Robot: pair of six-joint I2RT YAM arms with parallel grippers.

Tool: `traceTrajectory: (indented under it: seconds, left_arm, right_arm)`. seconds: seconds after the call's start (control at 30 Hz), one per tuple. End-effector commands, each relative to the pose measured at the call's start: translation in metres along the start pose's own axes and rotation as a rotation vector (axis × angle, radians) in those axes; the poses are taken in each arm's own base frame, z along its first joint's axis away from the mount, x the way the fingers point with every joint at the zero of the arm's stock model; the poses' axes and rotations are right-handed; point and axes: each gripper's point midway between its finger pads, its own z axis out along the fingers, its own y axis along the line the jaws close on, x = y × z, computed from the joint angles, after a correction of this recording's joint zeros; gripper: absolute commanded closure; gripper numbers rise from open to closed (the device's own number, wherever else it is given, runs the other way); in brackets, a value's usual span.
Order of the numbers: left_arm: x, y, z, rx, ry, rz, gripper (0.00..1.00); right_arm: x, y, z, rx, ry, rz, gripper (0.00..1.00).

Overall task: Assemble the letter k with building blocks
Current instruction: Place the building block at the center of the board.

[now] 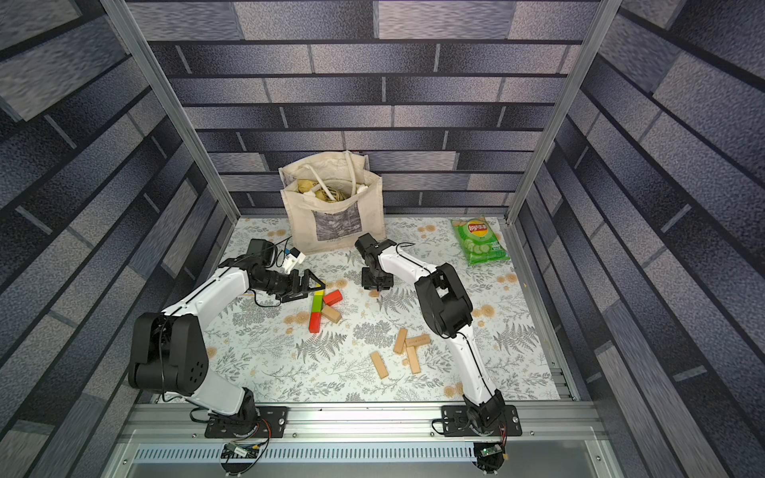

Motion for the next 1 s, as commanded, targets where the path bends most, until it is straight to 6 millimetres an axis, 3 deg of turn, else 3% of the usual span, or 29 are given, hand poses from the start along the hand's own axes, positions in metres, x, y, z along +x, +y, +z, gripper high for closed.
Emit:
traceTrajectory:
  seconds: [0.0, 0.1, 0.3, 0.43, 0.53, 0.67, 0.73, 0.83, 0.9, 0.93, 0.97]
  left_arm:
    - [-0.005, -0.009, -0.001, 0.02, 0.001, 0.012, 0.0]
    - [-0.005, -0.009, -0.003, 0.017, -0.005, 0.018, 0.0]
    - [-0.006, -0.015, -0.007, 0.022, -0.02, 0.032, 0.0]
    - [-0.008, -0.023, -0.013, 0.019, -0.043, 0.059, 0.0]
    - [-0.01, -0.031, -0.02, 0.021, -0.065, 0.083, 0.0]
    - [-0.008, -0.034, -0.026, -0.002, -0.086, 0.108, 0.0]
    - [-0.006, -0.033, -0.026, -0.013, -0.086, 0.112, 0.0]
    - [-0.006, -0.033, -0.028, -0.018, -0.088, 0.119, 0.0]
    - [-0.006, -0.032, -0.029, -0.027, -0.092, 0.124, 0.0]
    - [-0.006, -0.032, -0.029, -0.032, -0.094, 0.124, 0.0]
    - [-0.006, -0.03, -0.029, -0.037, -0.092, 0.124, 0.0]
  right_arm:
    - [0.005, -0.01, -0.004, 0.027, 0.012, -0.001, 0.57]
    - [0.004, -0.01, -0.011, 0.013, -0.007, 0.0, 0.58]
    - [0.0, -0.012, -0.048, -0.028, -0.125, 0.004, 0.53]
    - [0.009, -0.006, -0.086, -0.07, -0.18, -0.019, 0.5]
    - [0.018, -0.001, -0.098, -0.097, -0.201, -0.033, 0.48]
    - [0.025, -0.021, -0.088, 0.012, -0.205, -0.029, 0.48]
    - [0.022, -0.033, -0.079, 0.094, -0.195, -0.044, 0.56]
    - [0.018, -0.034, -0.062, 0.137, -0.163, -0.057, 0.7]
    - [0.016, -0.031, -0.058, 0.131, -0.159, -0.049, 0.75]
    - [0.019, -0.035, -0.043, 0.154, -0.131, -0.043, 0.78]
    - [0.019, -0.036, -0.04, 0.163, -0.129, -0.039, 0.8]
